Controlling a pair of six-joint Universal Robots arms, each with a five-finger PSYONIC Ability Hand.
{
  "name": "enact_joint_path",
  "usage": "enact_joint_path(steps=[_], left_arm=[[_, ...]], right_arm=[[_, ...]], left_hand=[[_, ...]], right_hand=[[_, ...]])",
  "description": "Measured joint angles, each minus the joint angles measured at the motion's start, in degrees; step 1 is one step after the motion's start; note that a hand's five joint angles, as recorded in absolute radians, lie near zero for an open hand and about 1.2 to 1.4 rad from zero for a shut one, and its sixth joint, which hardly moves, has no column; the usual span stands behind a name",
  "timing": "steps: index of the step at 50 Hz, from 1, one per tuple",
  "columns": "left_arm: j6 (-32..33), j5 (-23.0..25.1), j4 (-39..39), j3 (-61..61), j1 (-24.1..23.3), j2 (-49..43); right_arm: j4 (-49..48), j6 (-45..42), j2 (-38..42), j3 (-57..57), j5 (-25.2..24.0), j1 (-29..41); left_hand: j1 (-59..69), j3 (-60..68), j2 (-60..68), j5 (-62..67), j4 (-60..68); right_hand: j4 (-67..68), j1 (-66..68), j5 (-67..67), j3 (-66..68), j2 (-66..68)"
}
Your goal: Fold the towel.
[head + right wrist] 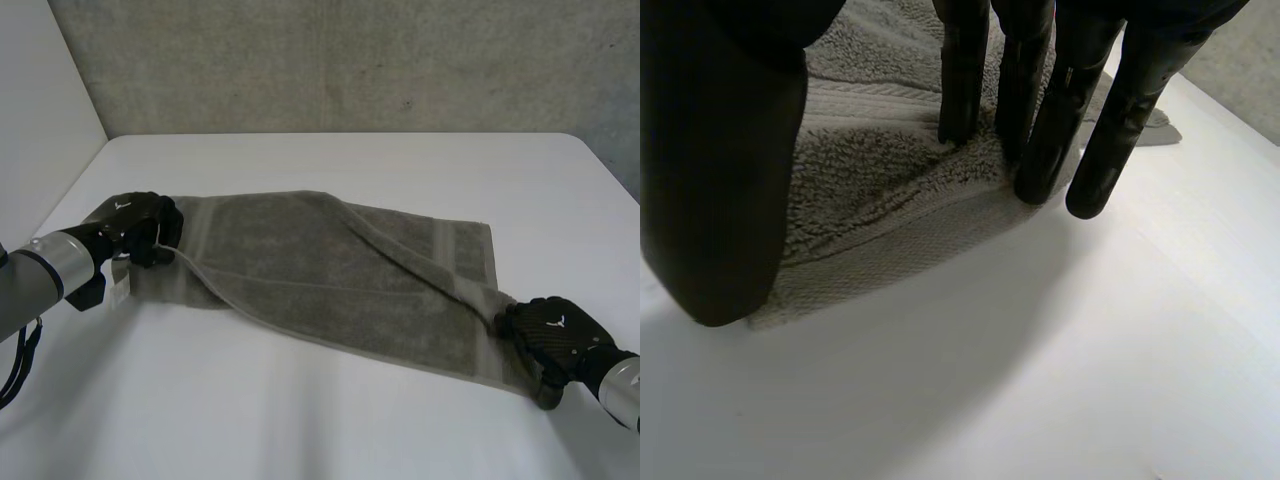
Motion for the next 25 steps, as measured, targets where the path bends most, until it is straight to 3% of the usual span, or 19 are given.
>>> enact_joint_path(steps=[25], left_arm=[[0.0, 0.0, 0.0, 0.0, -0.09, -0.09]], right_arm=[[-2.38, 5.36, 0.27, -3.78, 3.2, 4.8]], left_hand=[[0.0, 0.0, 0.0, 0.0, 0.0]], right_hand=[[0.31, 0.54, 7.48, 0.17, 0.24]])
